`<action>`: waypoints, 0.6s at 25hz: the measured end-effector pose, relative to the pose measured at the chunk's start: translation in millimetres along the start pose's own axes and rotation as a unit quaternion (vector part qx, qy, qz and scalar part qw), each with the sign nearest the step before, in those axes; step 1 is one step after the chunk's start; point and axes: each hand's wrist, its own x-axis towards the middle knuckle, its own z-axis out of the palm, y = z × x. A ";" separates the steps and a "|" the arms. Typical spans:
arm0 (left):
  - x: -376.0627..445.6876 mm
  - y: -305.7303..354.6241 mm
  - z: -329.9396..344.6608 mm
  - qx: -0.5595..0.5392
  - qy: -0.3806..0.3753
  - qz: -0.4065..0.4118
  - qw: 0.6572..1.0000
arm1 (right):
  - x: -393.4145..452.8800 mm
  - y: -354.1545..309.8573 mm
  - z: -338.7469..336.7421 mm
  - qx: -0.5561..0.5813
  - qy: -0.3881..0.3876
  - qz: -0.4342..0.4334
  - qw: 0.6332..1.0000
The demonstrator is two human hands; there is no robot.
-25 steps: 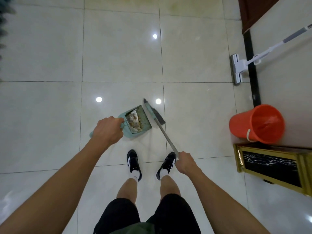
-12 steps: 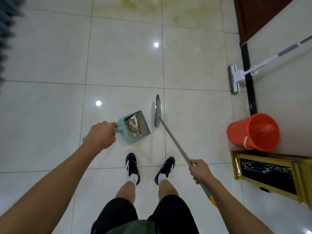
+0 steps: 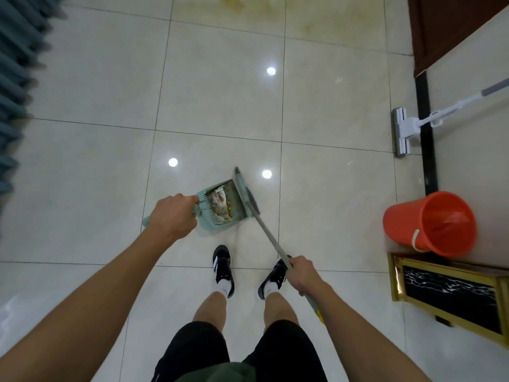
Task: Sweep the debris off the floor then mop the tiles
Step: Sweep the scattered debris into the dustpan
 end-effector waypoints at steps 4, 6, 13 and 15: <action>-3.0 3.2 -4.0 -0.006 -0.001 0.001 1.000 | -18.1 -4.5 2.6 0.031 -0.006 -0.005 0.999; -5.5 1.9 -8.1 -0.011 -0.002 -0.002 1.000 | -22.3 -2.6 -5.1 0.041 0.018 -0.005 0.999; -26.2 -11.3 -6.5 -0.012 -0.007 -0.013 1.000 | -3.1 -4.5 -21.2 -0.094 0.090 -0.019 0.991; -29.2 -20.6 -5.7 -0.013 -0.004 -0.019 1.000 | 2.8 -14.8 -15.8 -0.130 0.086 -0.009 0.988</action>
